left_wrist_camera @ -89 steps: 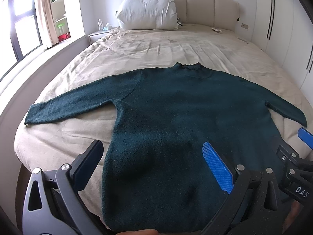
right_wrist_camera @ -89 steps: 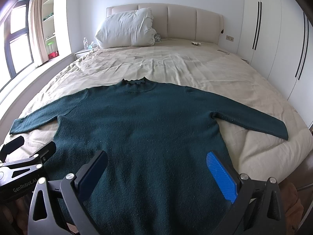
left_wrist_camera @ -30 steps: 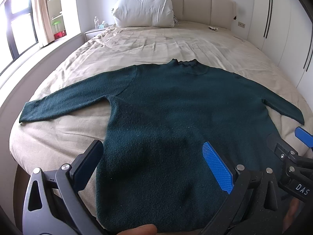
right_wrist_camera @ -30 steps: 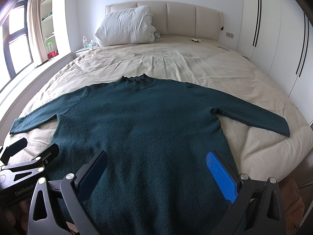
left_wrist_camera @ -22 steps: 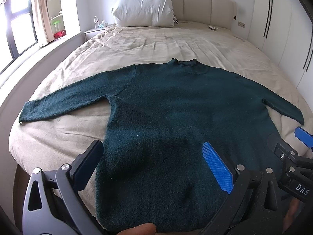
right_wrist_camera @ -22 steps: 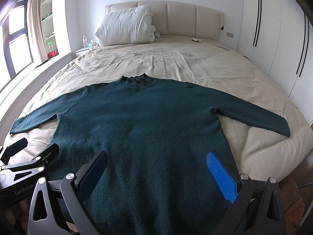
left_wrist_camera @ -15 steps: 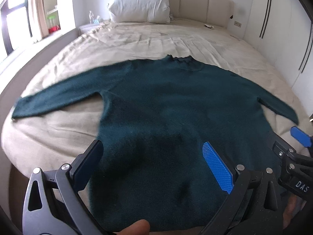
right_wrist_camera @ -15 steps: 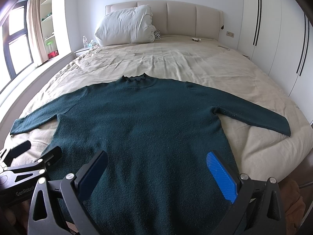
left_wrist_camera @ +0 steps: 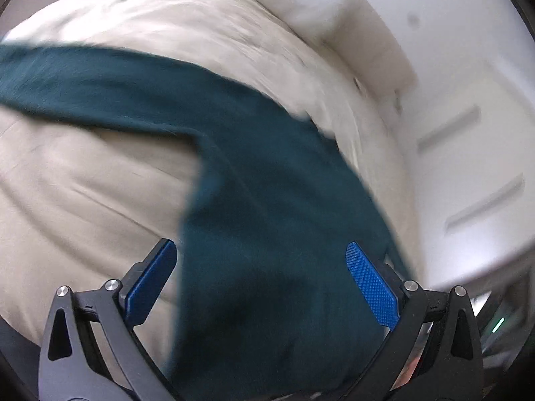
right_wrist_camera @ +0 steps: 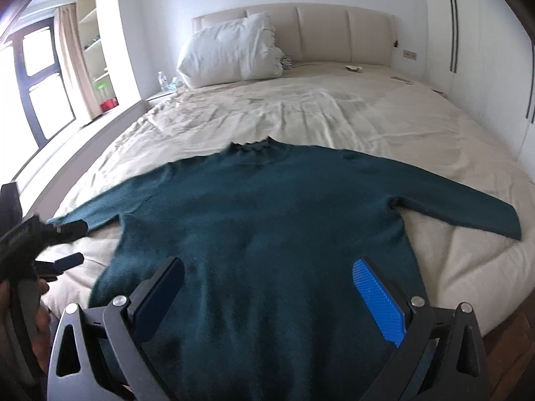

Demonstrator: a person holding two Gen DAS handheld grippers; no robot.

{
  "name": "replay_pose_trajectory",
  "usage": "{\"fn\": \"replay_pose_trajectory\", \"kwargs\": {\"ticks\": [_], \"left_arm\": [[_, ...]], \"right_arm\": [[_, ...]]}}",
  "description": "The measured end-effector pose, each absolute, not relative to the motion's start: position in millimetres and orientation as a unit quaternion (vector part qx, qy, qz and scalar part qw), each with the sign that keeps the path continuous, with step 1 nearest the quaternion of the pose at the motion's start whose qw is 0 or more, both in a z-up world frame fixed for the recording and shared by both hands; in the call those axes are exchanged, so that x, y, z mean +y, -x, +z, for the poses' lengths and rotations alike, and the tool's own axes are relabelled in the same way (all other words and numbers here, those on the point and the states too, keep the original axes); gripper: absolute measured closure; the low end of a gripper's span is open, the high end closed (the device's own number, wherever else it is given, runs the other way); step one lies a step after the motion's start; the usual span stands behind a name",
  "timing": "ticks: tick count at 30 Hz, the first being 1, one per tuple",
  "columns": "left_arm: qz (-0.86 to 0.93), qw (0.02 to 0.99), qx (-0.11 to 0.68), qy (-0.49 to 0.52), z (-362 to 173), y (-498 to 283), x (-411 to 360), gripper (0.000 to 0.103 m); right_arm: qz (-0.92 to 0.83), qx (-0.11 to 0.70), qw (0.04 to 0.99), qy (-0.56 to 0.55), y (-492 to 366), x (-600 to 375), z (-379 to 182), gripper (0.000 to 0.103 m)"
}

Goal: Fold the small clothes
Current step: 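Reach the left tool to the sweater sleeve nearest it and grasp it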

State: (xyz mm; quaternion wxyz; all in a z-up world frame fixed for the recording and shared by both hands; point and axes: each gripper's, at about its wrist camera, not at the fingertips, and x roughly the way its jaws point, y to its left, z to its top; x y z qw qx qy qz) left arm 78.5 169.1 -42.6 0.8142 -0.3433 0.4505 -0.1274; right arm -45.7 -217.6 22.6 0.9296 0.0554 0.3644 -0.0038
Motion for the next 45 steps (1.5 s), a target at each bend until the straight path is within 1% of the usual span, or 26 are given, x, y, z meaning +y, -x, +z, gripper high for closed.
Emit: {"fn": "replay_pose_trajectory", "kwargs": {"ticks": [3,6,10,14,16,18,21,23,24,25,26,28,30,32,34,40,45], "left_arm": [[-0.074,0.818,0.369,0.435,-43.3,-76.6,246.4,0.0],[0.007,0.799,0.328,0.503,-52.9,-73.3,320.0,0.0],[0.076,0.808,0.304,0.499,-52.4,-70.2,371.2,0.0],[0.06,0.811,0.277,0.512,-56.5,-72.5,403.5,0.0],[0.069,0.824,0.27,0.494,-55.0,-70.5,415.6,0.0],[0.113,0.858,0.247,0.437,-40.8,-61.1,414.1,0.001],[0.202,0.913,0.171,0.309,-0.9,-39.2,396.4,0.0],[0.212,0.926,0.139,0.279,5.6,-31.6,392.4,0.0],[0.216,0.928,0.144,0.266,6.9,-32.5,392.0,0.0],[0.216,0.925,0.174,0.258,6.2,-38.7,394.1,0.0],[0.209,0.919,0.205,0.264,1.9,-45.4,398.1,0.0],[0.213,0.884,0.252,0.331,-18.7,-52.1,413.4,0.0],[0.187,0.845,0.258,0.429,-47.2,-51.9,427.5,0.0],[0.151,0.797,0.246,0.531,-79.7,-51.8,440.3,0.0],[0.136,0.759,0.234,0.592,-103.1,-59.0,447.7,0.0],[0.148,0.735,0.207,0.628,-114.5,-83.2,460.8,0.001],[0.145,0.732,0.202,0.635,-130.6,-99.0,466.8,0.003]], "right_arm": [[0.011,0.367,0.928,-0.06,39.8,-211.1,25.2,0.0],[0.018,0.373,0.926,-0.06,35.2,-202.4,24.0,0.0],[0.024,0.393,0.917,-0.057,20.8,-196.8,18.3,0.0],[0.032,0.406,0.912,-0.049,16.4,-181.5,13.0,0.0],[0.032,0.411,0.91,-0.038,12.2,-180.1,10.5,0.0],[0.03,0.413,0.91,-0.032,10.6,-178.0,9.1,0.0],[0.026,0.416,0.909,-0.03,7.1,-177.3,5.4,0.0],[0.026,0.421,0.906,-0.031,2.0,-178.0,1.4,0.0],[0.027,0.424,0.905,-0.031,0.7,-176.8,-0.2,0.0],[0.028,0.426,0.904,-0.03,-0.5,-175.9,-2.2,0.0],[0.029,0.427,0.903,-0.029,-1.3,-174.5,-3.2,0.0],[0.03,0.428,0.903,-0.027,-2.3,-172.5,-5.8,0.0],[0.032,0.431,0.901,-0.03,-3.1,-171.7,-8.2,0.0],[0.033,0.433,0.901,-0.03,-3.4,-171.5,-10.5,0.0],[0.031,0.435,0.9,-0.028,-4.1,-172.3,-12.3,0.0],[0.028,0.439,0.897,-0.034,-7.8,-174.3,-18.3,0.0],[0.032,0.444,0.895,-0.031,-9.4,-172.3,-23.1,0.0]]}}
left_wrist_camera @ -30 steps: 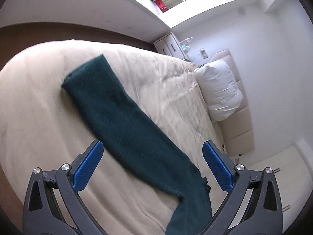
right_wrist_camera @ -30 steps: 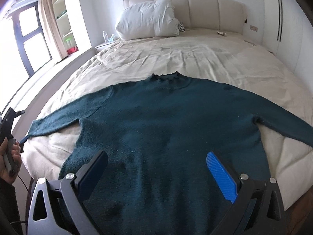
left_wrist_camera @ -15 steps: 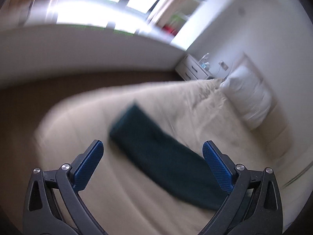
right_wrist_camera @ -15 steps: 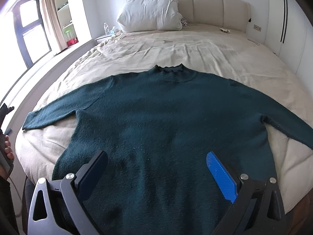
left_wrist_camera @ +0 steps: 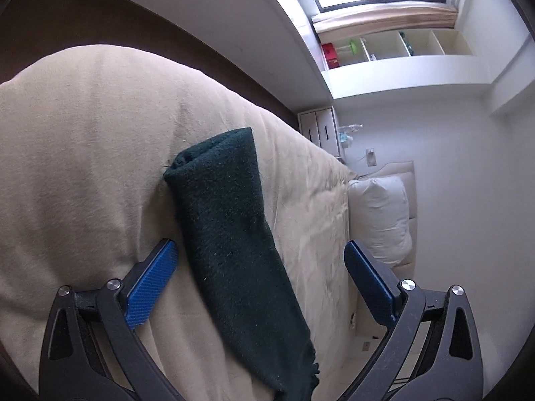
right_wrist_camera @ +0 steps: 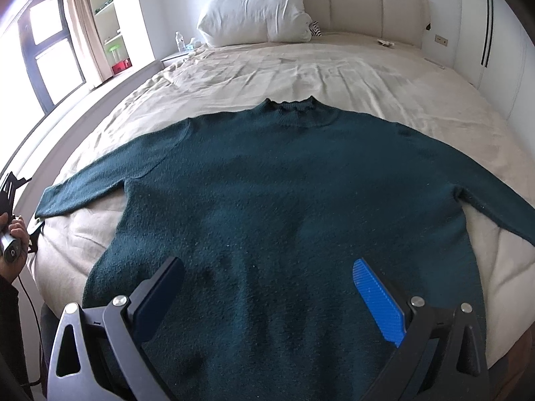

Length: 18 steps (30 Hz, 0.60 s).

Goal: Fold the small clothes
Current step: 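Reach the left tool to the sweater sleeve nearest it and grasp it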

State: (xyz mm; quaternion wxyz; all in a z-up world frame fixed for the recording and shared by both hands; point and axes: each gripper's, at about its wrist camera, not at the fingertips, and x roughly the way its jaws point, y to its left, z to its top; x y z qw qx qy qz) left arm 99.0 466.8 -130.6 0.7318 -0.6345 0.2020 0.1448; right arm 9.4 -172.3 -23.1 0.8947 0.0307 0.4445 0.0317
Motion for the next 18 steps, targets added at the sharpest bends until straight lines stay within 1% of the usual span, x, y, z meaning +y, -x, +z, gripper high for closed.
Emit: {"fn": "replay_pose_trajectory", "kwargs": {"ticks": [4,6,7,8,9,10,12,13,15,16,18], "left_arm": [[0.135,0.718,0.191,0.655,-127.9,-94.8,473.9,0.009],[0.126,0.709,0.183,0.669,-130.8,-97.0,480.2,0.024],[0.12,0.704,0.179,0.676,-131.5,-97.4,483.0,0.028],[0.112,0.701,0.176,0.682,-133.7,-100.1,485.1,0.039],[0.11,0.698,0.179,0.684,-134.7,-101.6,485.3,0.048],[0.111,0.696,0.182,0.686,-138.1,-103.1,487.0,0.052],[0.117,0.697,0.189,0.682,-140.6,-102.0,486.5,0.072],[0.123,0.704,0.198,0.671,-140.5,-104.9,485.0,0.074],[0.14,0.727,0.221,0.635,-131.8,-110.3,479.2,0.089],[0.145,0.737,0.23,0.619,-129.7,-116.3,475.2,0.092],[0.146,0.764,0.243,0.579,-116.4,-123.7,464.4,0.095]], "right_arm": [[0.031,0.447,0.893,-0.034,-10.4,-173.2,-26.8,0.0],[0.031,0.449,0.893,-0.035,-10.7,-173.8,-28.0,0.0],[0.031,0.449,0.892,-0.036,-10.8,-174.6,-28.5,0.0],[0.031,0.449,0.892,-0.037,-11.5,-174.6,-29.2,0.0],[0.032,0.45,0.892,-0.037,-11.9,-174.4,-29.8,0.0],[0.033,0.45,0.892,-0.038,-12.3,-174.6,-30.3,0.0],[0.032,0.449,0.892,-0.037,-12.4,-174.6,-30.4,0.0],[0.031,0.449,0.892,-0.038,-12.5,-174.6,-30.4,0.0],[0.03,0.448,0.893,-0.039,-13.9,-176.2,-31.4,0.0],[0.03,0.449,0.892,-0.043,-15.0,-178.2,-31.7,0.0],[0.03,0.45,0.891,-0.051,-17.2,-182.6,-31.3,0.001]]}}
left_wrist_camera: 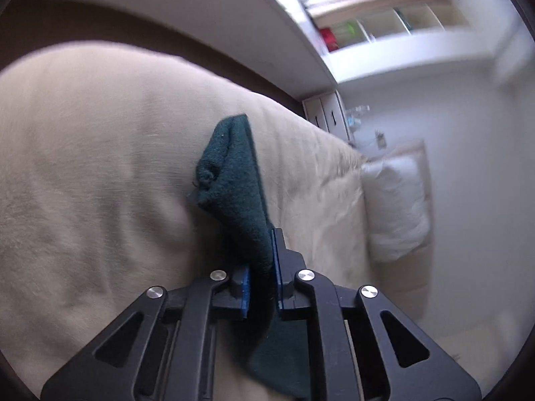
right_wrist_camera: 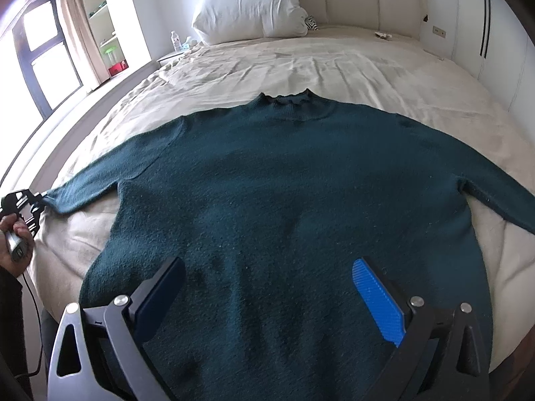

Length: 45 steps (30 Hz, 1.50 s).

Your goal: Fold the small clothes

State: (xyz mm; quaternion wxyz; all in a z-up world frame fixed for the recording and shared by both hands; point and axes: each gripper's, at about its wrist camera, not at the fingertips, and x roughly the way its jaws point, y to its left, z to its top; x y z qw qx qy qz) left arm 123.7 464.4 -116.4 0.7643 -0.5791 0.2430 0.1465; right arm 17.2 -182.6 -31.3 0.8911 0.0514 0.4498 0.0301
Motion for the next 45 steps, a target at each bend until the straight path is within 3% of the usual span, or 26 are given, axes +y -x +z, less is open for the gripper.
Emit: {"fn": "replay_pose_trajectory", "kwargs": {"ticks": [5,9,12,16,23,29,32,34,36,41,45], "left_arm": [[0.116,0.868,0.269,0.402,-49.1,-158.4,400.7,0.096],[0.068,0.948,0.278,0.139,-6.3,-173.7,283.6,0.096],[0.02,0.96,0.277,-0.025,-12.7,-166.6,191.6,0.096],[0.003,0.954,0.271,-0.132,-38.0,-153.8,121.6,0.096],[0.011,0.943,0.254,-0.215,-68.2,-136.4,75.9,0.096],[0.013,0.936,0.239,-0.258,-81.1,-133.9,63.4,0.096],[0.007,0.933,0.235,-0.272,-84.8,-130.7,57.5,0.096],[0.006,0.932,0.237,-0.273,-86.0,-125.5,55.2,0.096],[0.006,0.934,0.234,-0.271,-86.0,-123.9,53.9,0.095],[-0.028,0.932,0.262,-0.248,-80.6,-123.0,57.1,0.093],[-0.09,0.94,0.279,-0.175,-64.6,-109.5,68.8,0.093]], "right_arm": [[0.04,0.447,0.89,-0.084,-34.5,-198.3,-24.5,0.002],[0.073,0.445,0.881,-0.142,-65.2,-214.0,-15.2,0.007],[0.128,0.457,0.852,-0.22,-96.8,-222.9,-14.4,0.014],[0.202,0.479,0.798,-0.305,-141.6,-212.3,-23.5,0.017],[0.293,0.535,0.699,-0.373,-193.5,-158.1,-60.5,0.017],[0.32,0.566,0.626,-0.429,-213.9,-123.1,-99.7,0.027],[0.339,0.568,0.61,-0.437,-220.2,-110.2,-103.0,0.044],[0.357,0.566,0.616,-0.415,-222.9,-104.1,-96.0,0.072],[0.36,0.563,0.635,-0.386,-223.5,-99.7,-92.1,0.089],[0.338,0.541,0.682,-0.356,-229.8,-118.5,-80.9,0.094],[0.306,0.517,0.73,-0.325,-234.8,-155.9,-64.1,0.094]]}}
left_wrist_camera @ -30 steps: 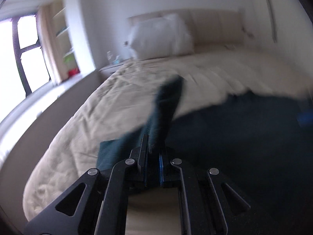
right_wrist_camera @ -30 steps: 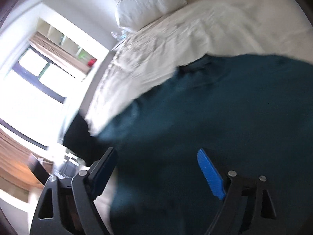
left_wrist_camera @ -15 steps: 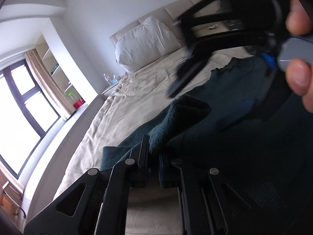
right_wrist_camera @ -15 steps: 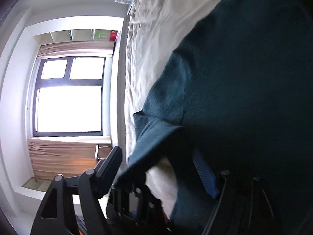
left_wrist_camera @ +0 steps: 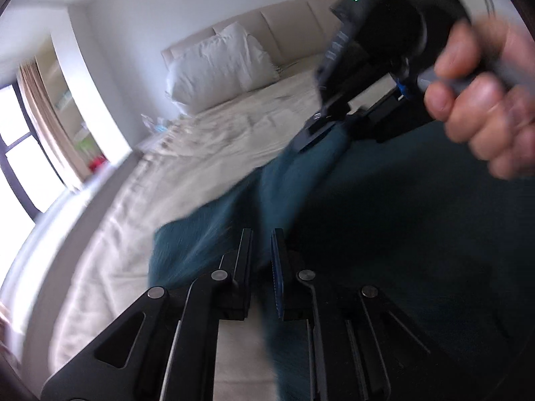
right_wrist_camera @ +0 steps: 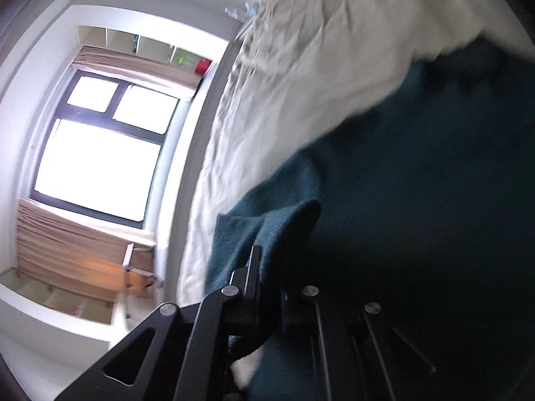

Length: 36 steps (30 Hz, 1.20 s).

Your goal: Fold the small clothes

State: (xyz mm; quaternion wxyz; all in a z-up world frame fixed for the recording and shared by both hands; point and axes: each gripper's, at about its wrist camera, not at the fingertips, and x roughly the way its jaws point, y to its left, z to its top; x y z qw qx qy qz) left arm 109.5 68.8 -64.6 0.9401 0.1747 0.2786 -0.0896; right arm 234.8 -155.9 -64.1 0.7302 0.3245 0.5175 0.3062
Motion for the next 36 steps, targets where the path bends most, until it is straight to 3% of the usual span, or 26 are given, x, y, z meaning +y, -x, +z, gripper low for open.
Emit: {"fn": "replay_pose_trajectory", "kwargs": {"ticks": [4,10,15,27,31,34,36], "left_arm": [[-0.104,0.945,0.304,-0.063,-49.9,-116.6,112.5,0.093],[-0.041,0.926,0.355,0.12,-44.0,-169.4,211.1,0.093],[-0.044,0.922,0.363,0.129,-30.9,-206.4,227.2,0.093],[-0.073,0.912,0.395,0.086,-45.7,-251.5,157.2,0.093],[-0.081,0.908,0.406,0.067,-54.5,-266.0,142.5,0.093],[-0.086,0.907,0.41,0.041,-61.6,-274.4,127.3,0.093],[-0.088,0.902,0.421,0.027,-70.0,-280.5,118.8,0.093]], "right_arm": [[0.259,0.513,0.768,-0.281,-234.3,-203.0,-61.3,0.094],[0.185,0.51,0.782,-0.307,-232.0,-286.0,-77.5,0.094],[0.156,0.506,0.781,-0.333,-229.9,-321.4,-87.2,0.094],[0.092,0.505,0.796,-0.321,-222.7,-356.1,-95.5,0.093],[0.081,0.508,0.784,-0.347,-218.9,-364.4,-104.9,0.082],[0.099,0.504,0.781,-0.356,-214.4,-361.4,-101.8,0.057],[0.108,0.502,0.789,-0.338,-210.0,-356.0,-94.8,0.057]]}}
